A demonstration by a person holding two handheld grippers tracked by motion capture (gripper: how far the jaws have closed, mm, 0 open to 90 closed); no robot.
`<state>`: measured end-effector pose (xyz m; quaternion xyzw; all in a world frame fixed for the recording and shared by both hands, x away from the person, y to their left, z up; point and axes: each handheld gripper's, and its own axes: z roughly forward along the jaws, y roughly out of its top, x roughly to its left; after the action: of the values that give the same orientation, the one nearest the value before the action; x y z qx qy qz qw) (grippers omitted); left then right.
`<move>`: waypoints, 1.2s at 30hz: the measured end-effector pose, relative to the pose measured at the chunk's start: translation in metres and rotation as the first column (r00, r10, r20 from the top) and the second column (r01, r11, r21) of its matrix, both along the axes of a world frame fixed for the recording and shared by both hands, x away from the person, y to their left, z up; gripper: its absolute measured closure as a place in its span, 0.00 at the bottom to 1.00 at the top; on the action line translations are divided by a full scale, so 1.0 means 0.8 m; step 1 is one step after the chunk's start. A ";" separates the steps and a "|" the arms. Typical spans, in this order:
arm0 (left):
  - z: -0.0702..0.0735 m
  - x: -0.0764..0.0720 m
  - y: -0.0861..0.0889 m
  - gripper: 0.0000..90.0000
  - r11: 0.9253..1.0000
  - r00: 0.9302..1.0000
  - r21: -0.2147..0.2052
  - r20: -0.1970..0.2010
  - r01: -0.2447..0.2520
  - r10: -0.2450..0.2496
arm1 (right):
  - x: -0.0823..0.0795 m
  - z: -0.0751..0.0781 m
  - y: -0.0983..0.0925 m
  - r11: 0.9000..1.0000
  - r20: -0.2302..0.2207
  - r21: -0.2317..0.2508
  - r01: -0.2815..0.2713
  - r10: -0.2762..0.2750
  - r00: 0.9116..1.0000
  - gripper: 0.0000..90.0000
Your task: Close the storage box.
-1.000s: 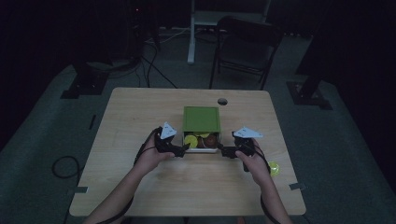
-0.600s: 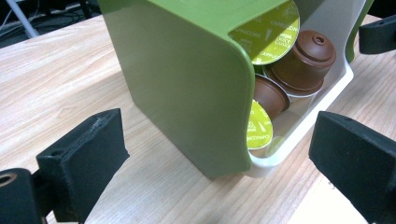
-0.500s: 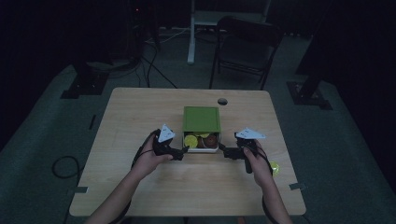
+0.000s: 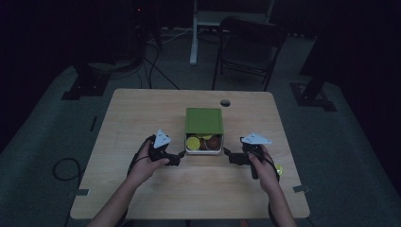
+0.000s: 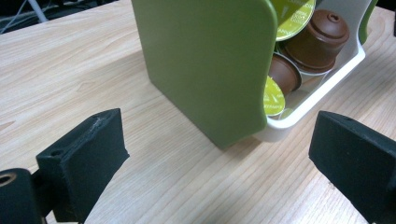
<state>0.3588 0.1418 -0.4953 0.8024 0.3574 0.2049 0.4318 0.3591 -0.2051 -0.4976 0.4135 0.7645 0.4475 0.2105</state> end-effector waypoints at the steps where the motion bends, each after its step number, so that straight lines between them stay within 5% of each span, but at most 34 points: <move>1: 0.000 -0.001 0.001 0.04 1.000 1.000 -0.004 -0.002 -0.003 0.003 | -0.001 0.000 -0.001 1.000 0.000 -0.002 -0.002 0.002 1.000 0.14; 36: -0.037 -0.047 0.091 0.04 0.990 0.988 0.011 -0.065 -0.139 0.140 | -0.047 -0.040 -0.035 0.998 -0.081 -0.057 0.037 -0.041 0.996 0.14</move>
<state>0.3208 0.2143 -0.5253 0.7831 0.4259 0.2093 0.4020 0.3217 -0.2328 -0.5299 0.4404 0.7764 0.4045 0.1991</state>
